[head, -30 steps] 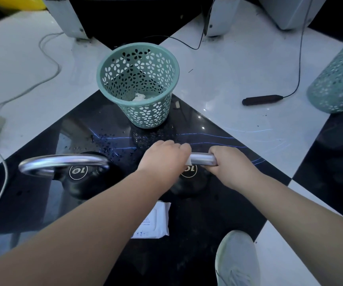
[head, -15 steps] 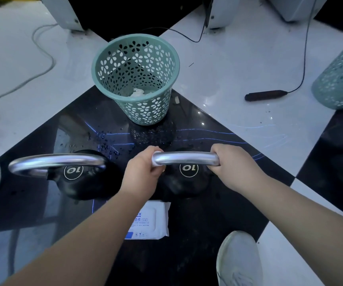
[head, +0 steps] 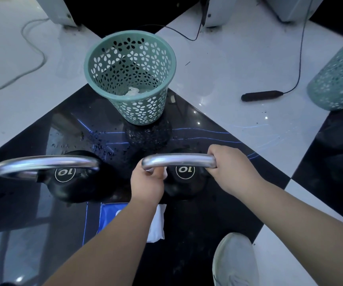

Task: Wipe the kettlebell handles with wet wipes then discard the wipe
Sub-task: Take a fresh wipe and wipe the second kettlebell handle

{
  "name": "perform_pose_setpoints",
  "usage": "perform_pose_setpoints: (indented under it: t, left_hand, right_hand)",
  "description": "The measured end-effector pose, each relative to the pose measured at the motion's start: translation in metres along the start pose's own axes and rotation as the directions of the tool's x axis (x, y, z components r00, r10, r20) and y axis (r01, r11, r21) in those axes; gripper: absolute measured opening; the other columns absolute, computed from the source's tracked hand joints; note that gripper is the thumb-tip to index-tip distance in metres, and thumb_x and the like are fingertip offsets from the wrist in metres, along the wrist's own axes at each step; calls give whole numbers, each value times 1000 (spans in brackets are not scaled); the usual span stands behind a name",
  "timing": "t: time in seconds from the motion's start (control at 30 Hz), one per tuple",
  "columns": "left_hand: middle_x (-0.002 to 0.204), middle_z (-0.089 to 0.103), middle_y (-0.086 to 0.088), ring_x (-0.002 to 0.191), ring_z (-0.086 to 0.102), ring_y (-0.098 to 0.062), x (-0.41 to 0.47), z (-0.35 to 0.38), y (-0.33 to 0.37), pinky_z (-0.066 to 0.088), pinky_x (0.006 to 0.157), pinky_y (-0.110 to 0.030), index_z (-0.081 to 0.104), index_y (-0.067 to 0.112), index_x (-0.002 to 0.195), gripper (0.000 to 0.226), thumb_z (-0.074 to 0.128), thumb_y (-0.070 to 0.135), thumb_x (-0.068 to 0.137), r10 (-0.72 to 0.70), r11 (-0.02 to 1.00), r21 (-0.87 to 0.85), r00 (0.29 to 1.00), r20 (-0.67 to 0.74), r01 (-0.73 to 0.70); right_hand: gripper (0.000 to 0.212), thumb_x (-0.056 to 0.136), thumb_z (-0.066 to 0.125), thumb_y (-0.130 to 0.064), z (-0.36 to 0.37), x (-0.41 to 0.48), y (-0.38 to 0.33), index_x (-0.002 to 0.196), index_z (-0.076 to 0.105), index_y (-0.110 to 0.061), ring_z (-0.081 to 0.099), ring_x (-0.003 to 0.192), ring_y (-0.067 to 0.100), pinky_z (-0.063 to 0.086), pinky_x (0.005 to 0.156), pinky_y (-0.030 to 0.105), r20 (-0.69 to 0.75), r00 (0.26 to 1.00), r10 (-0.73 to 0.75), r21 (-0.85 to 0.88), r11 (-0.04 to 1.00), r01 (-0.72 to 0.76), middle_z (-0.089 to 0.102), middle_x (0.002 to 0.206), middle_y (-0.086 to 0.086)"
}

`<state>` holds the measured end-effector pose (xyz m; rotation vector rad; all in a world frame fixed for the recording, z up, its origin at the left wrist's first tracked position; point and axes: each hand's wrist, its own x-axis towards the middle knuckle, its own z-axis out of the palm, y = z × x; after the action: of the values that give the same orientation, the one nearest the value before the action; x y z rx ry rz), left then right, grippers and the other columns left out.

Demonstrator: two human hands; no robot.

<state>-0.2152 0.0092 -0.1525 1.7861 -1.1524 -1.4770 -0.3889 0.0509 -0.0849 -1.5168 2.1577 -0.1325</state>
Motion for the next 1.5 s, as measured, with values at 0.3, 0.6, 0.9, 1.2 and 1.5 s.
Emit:
perform_pose_setpoints:
  t: [0.3, 0.6, 0.9, 1.2, 1.5]
  left_hand:
    - [114, 68, 9, 99, 65, -11, -4, -12, 9, 52, 85, -27, 61, 29, 115, 32, 61, 9, 90, 244, 951, 198, 970, -10, -238]
    - [123, 65, -6, 136, 45, -24, 5, -19, 20, 49, 95, -36, 61, 9, 112, 42, 65, -14, 76, 625, 349, 676, 698, 348, -649]
    - [86, 68, -6, 119, 61, -35, -15, 1, 39, 51, 98, -43, 65, 4, 95, 23, 56, -2, 75, 698, -48, 752, 517, 496, -657]
    - [79, 67, -9, 111, 65, -37, -30, 33, 46, 52, 95, -44, 63, 6, 89, 37, 26, 2, 86, 630, -185, 741, 501, 593, -645]
    - [76, 67, -8, 103, 69, -34, -27, 29, 44, 50, 99, -45, 62, 6, 83, 31, 32, 0, 85, 672, -176, 749, 478, 566, -639]
  right_hand:
    - [8, 88, 58, -20, 0, 0, 0, 86, 51, -17, 49, 67, 19, 34, 55, 29, 5, 1000, -2, -3, 1000, 2, 48, 68, -5]
    - [10, 88, 58, -19, 1, 0, 1, 84, 48, -19, 47, 66, 18, 30, 49, 24, -16, 1000, -6, -1, 1000, 6, 47, 68, -7]
    - [7, 87, 57, -15, 2, 0, 2, 86, 51, -18, 50, 68, 20, 35, 55, 30, -19, 1000, -5, -7, 1000, 4, 53, 74, -2]
    - [16, 80, 57, -8, 3, 1, 3, 78, 44, -18, 47, 65, 21, 28, 47, 26, -15, 1000, -15, -15, 1000, 14, 45, 66, -5]
    - [10, 83, 57, -12, 4, 1, 4, 83, 50, -18, 51, 69, 22, 35, 55, 32, -29, 999, -18, 6, 1000, 18, 50, 70, -3]
